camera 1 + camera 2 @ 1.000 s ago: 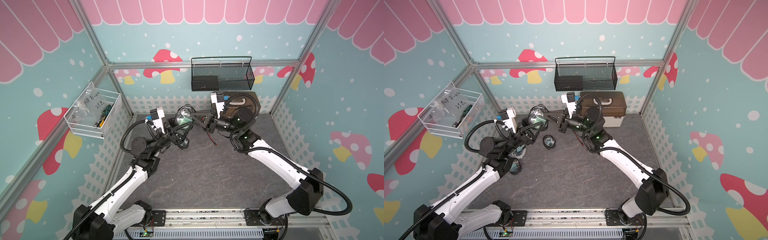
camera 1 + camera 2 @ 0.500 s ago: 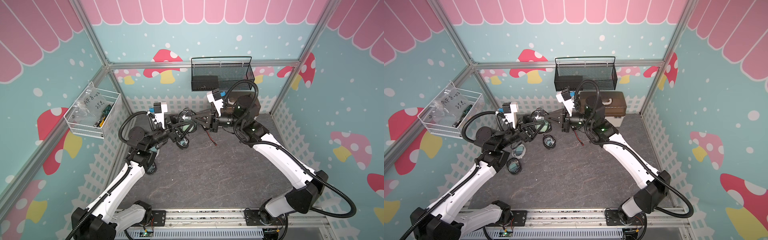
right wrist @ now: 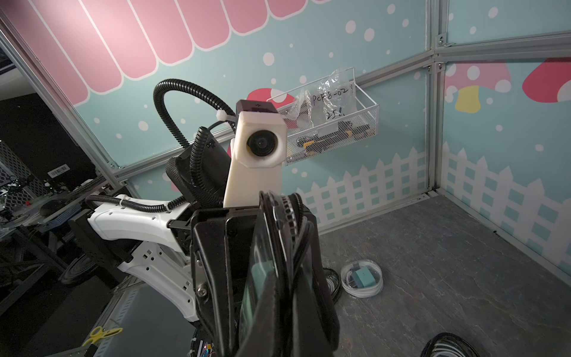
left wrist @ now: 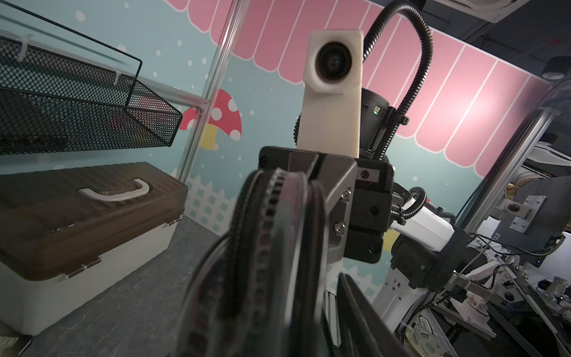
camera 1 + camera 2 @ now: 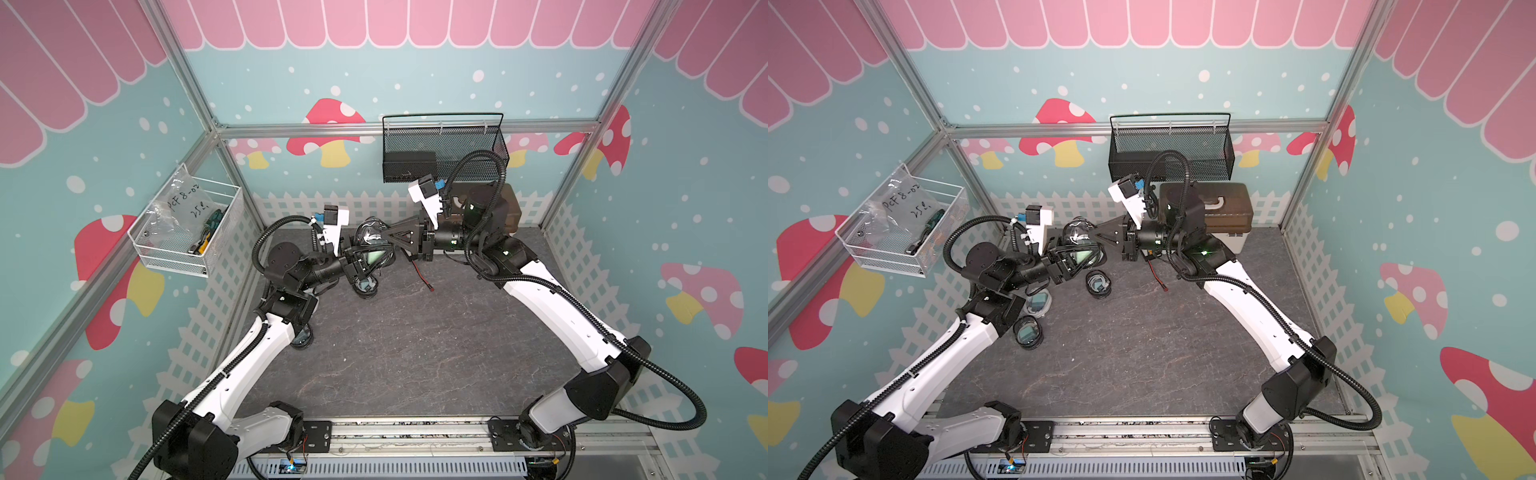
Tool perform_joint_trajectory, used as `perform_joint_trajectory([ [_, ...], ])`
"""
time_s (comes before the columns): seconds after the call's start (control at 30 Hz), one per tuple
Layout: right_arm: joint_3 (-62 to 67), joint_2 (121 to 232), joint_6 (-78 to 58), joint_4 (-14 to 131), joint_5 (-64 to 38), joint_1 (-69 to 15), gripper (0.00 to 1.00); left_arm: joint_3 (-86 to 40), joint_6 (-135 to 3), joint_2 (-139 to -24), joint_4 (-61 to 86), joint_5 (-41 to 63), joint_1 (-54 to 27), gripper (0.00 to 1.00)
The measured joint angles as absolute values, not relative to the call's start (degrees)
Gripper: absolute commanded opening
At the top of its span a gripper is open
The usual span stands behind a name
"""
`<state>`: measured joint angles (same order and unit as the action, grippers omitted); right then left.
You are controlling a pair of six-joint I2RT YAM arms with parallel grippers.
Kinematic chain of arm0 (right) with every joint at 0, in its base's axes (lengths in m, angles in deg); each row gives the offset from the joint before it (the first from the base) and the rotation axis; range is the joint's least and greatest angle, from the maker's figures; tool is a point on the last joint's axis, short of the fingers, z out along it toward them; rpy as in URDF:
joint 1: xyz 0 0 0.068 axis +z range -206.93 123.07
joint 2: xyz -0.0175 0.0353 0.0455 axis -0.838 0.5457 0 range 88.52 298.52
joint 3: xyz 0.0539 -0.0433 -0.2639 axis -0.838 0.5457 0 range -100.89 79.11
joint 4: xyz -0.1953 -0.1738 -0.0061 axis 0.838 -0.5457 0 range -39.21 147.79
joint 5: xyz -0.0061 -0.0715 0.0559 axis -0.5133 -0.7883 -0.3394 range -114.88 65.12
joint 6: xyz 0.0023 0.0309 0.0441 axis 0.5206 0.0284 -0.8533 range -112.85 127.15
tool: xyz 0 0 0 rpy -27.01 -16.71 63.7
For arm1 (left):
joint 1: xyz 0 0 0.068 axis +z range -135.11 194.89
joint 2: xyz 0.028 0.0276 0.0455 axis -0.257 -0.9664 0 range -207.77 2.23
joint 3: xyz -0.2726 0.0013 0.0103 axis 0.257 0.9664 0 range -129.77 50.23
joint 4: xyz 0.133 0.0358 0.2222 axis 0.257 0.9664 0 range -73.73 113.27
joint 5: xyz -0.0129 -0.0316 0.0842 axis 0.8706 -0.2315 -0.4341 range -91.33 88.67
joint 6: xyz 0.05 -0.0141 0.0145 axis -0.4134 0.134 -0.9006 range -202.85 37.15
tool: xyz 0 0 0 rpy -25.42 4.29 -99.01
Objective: Pack away charging kits
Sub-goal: Zip the zipper on the storage bag.
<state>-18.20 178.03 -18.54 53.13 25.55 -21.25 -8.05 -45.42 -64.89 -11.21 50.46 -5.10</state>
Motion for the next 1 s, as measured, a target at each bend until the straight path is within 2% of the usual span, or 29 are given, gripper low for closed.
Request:
perform_joint_trajectory([
  [0.1, -18.27, 178.21, -18.48, 52.58, 26.17, -21.27, 0.0, -8.08, -46.69, -64.51, -9.2, 50.41, -4.99, 0.24],
  [0.13, -18.31, 178.28, -18.44, 52.56, 26.25, -21.27, 0.07, -8.1, -46.93, -64.38, -8.77, 50.3, -4.94, 0.2],
  [0.2, -18.36, 178.36, -18.17, 52.43, 25.64, -21.27, 0.32, -8.16, -47.71, -64.01, -7.65, 49.95, -4.9, 0.14],
  [0.27, -18.36, 178.34, -17.63, 52.23, 23.35, -21.25, 0.51, -8.16, -48.78, -63.55, -6.03, 49.54, -5.27, 0.07],
  [0.33, -18.09, 178.01, -16.49, 51.73, 20.53, -21.2, 0.63, -8.16, -50.03, -62.9, -4.04, 48.29, -5.77, 0.01],
  [0.43, -14.71, 175.28, -14.39, 51.2, 14.76, -21.16, 0.72, -8.25, -51.69, -61.69, -1.03, 45.12, -5.82, 0.0],
  [0.63, -2.01, 164.33, -10.83, 52.14, 1.18, -19.21, 0.78, -11.38, -53.53, -60.06, 7.1, 34.11, -5.88, 0.0],
  [0.73, 1.66, 161.12, -7.79, 52.6, -5.57, -13.07, 0.77, -13.76, -53.94, -59.68, 10.67, 28.71, -6.19, 0.0],
  [0.87, 1.64, 162.78, -4.32, 53.43, -11.86, -5.53, 0.65, -14.85, -55.12, -58.96, 14.01, 23.05, -8.07, 0.0],
  [1.0, -1.2, 167.94, -3.0, 53.02, -15.47, -3.96, 0.57, -14.94, -56.35, -58.9, 16.52, 19.9, -10.43, 0.0],
])
